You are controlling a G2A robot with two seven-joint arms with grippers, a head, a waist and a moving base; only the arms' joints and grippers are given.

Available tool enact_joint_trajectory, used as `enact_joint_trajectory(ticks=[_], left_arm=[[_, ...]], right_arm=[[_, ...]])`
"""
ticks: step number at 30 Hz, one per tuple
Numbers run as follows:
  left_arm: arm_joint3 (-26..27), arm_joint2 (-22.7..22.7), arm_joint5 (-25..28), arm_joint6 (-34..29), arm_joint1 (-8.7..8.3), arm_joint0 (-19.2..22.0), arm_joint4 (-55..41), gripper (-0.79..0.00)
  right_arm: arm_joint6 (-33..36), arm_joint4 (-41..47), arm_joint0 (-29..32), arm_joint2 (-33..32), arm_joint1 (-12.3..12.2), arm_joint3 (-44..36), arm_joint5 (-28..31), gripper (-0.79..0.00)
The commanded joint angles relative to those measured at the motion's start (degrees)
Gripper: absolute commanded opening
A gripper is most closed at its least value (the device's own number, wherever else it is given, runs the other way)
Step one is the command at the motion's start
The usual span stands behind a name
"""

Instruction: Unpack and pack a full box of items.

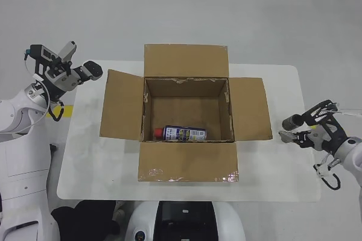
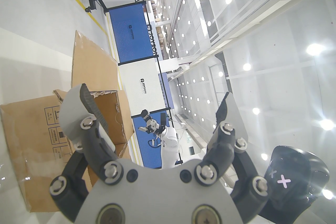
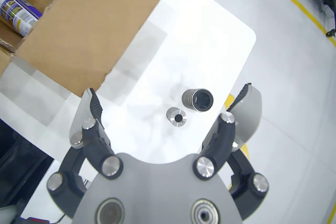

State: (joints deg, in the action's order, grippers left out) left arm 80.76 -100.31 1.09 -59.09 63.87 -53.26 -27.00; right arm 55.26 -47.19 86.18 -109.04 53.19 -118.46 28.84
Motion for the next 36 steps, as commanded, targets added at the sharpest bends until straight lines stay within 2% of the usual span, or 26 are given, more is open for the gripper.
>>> enact_joint_trajectory(ticks=[1,7,15,26,36], left_arm=[[0.0,0.0,0.0,0.0,0.0,0.0,0.0,0.0],[0.0,0.0,0.0,0.0,0.0,0.0,0.0,0.0],[0.0,0.0,0.0,0.0,0.0,0.0,0.0,0.0],[0.0,0.0,0.0,0.0,0.0,0.0,0.0,0.0],[0.0,0.0,0.0,0.0,0.0,0.0,0.0,0.0]], right_arm=[[0.7,1.1,1.0,-0.4,-0.1,0.9,0.4,0.0],[0.1,4.9,1.6,0.5,-0.3,6.5,0.7,0.0],[-2.3,4.7,-0.4,2.9,-0.5,14.2,-0.6,0.0],[-5.8,3.4,-1.8,5.0,-0.7,21.0,-2.8,0.0],[-6.3,3.0,-4.8,7.5,-1.0,26.0,-1.5,0.0]])
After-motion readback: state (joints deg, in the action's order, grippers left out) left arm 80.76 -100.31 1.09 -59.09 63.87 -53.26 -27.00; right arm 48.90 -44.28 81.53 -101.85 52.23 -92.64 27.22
